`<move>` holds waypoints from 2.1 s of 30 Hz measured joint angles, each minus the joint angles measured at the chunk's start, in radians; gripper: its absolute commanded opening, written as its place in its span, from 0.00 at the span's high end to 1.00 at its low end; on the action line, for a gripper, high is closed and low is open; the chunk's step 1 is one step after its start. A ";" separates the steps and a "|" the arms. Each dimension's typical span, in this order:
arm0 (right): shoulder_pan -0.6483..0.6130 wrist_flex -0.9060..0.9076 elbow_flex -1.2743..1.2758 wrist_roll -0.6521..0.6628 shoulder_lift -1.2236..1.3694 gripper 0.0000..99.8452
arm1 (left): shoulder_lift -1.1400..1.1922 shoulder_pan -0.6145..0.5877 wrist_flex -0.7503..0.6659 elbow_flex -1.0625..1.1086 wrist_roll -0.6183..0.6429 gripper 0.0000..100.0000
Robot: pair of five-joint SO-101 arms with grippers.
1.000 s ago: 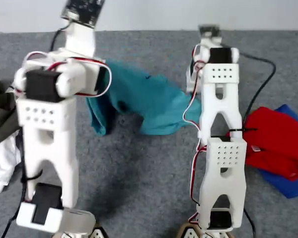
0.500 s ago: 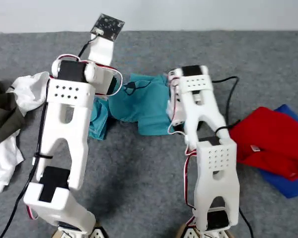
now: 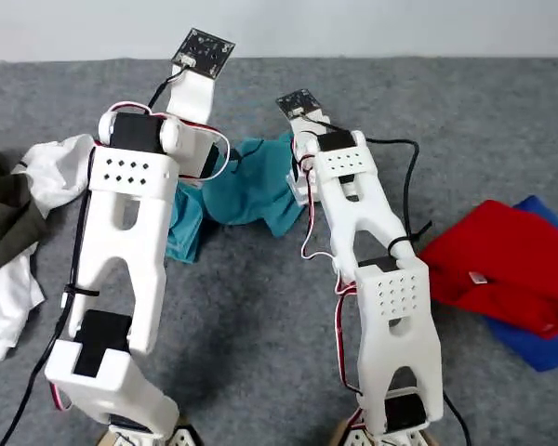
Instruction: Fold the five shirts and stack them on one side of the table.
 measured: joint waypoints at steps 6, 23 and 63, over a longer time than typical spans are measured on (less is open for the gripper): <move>-0.002 0.115 0.000 0.002 0.000 0.79 | 0.000 0.000 0.000 0.000 0.000 0.99; -0.006 0.141 -0.147 0.126 0.061 0.99 | 0.000 0.000 -0.003 0.060 0.000 0.99; 0.097 0.539 -0.531 0.126 -1.243 0.99 | -0.298 -0.249 0.218 -0.353 0.000 0.99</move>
